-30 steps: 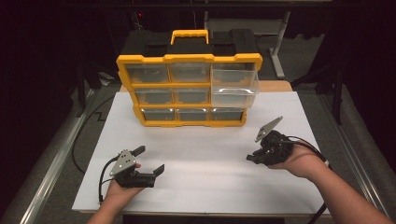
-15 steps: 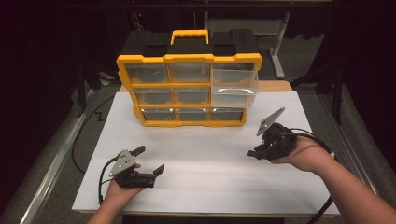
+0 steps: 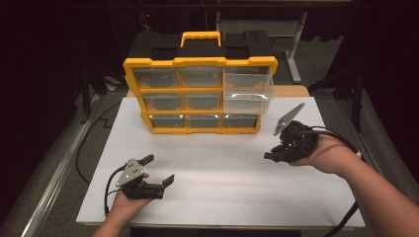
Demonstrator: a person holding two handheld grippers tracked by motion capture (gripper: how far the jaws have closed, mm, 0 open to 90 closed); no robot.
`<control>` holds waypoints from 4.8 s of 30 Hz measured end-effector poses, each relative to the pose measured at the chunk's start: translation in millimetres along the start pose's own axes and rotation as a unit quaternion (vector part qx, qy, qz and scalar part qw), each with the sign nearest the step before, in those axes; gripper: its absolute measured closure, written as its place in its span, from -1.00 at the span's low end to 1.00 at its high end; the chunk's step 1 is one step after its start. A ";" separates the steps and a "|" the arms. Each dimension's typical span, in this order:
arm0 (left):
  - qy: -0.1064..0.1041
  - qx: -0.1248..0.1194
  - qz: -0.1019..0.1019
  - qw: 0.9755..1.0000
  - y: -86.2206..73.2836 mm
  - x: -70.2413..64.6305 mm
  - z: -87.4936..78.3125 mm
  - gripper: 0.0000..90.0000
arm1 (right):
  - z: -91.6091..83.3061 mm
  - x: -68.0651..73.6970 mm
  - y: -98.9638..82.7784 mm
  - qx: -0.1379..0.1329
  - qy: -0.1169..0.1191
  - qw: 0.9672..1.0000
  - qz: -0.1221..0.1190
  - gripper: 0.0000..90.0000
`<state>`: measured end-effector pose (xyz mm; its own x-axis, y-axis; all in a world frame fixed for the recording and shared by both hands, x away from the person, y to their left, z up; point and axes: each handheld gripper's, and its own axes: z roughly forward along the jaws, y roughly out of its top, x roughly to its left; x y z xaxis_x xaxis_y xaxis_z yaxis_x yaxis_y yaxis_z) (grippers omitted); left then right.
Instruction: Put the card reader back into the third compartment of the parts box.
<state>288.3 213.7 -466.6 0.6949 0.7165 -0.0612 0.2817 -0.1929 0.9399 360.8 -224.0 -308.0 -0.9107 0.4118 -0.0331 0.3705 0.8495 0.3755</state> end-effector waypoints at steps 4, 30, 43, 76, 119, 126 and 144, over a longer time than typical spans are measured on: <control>-0.001 0.003 0.001 1.000 -0.3 0.0 0.3 -0.99 | -7.1 0.0 3.4 0.000 -0.001 1.000 -0.002 0.66; -0.002 0.001 0.002 1.000 -0.2 -0.5 -0.9 -0.99 | -52.7 -10.6 18.2 -0.013 -0.007 1.000 0.003 0.66; -0.004 0.002 0.003 1.000 -0.3 -0.8 -0.5 -0.99 | -79.0 -14.1 28.4 -0.019 -0.020 1.000 -0.002 0.66; -0.006 0.000 0.002 1.000 -0.1 -0.6 -2.2 -0.99 | -138.5 -11.7 66.3 -0.027 -0.041 0.999 -0.023 0.66; -0.010 -0.002 0.003 1.000 0.1 -0.5 -4.1 -0.99 | -136.3 -41.4 132.9 -0.039 -0.044 0.998 -0.030 0.66; -0.012 -0.001 0.004 1.000 -0.1 -0.8 -3.5 -0.99 | -129.3 -44.5 141.4 -0.038 -0.044 0.998 -0.033 0.66; -0.014 0.000 0.004 1.000 -0.1 -0.7 -3.8 -0.99 | -115.5 -51.2 153.2 -0.036 -0.046 0.998 -0.033 0.66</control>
<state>285.3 215.7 -465.4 0.7155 0.6959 -0.0621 0.2751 -0.1989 0.9406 443.1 -153.0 -141.8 -0.9109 0.3866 -0.1441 0.2927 0.8516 0.4348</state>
